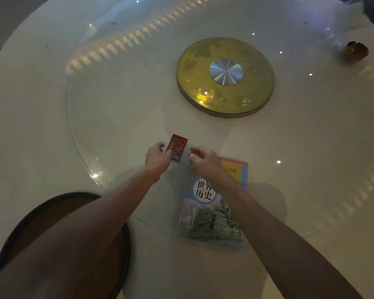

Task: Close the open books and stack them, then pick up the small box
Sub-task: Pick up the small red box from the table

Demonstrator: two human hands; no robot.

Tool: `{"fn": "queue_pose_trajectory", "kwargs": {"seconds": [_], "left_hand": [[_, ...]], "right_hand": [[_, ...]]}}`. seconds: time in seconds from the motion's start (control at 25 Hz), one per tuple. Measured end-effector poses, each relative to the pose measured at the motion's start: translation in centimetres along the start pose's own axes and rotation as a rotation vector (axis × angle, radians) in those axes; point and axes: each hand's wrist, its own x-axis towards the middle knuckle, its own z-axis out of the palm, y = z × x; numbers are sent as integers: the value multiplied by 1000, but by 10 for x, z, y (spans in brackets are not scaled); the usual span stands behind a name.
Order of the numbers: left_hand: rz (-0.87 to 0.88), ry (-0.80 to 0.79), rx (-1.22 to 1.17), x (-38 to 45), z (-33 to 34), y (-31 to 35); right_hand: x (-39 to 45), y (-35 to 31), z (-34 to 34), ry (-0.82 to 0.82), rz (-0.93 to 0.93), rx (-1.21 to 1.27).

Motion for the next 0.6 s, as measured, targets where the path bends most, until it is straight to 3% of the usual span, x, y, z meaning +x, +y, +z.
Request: {"fn": "queue_pose_trajectory", "kwargs": {"seconds": [0.28, 0.4, 0.6], "left_hand": [[26, -58, -27, 14, -5, -24], [9, -24, -65, 12, -19, -32], [57, 168, -50, -24, -69, -59]], "right_hand": [[38, -4, 56, 54, 233, 36], [30, -12, 66, 48, 175, 29], [-7, -31, 104, -80, 99, 44]]}}
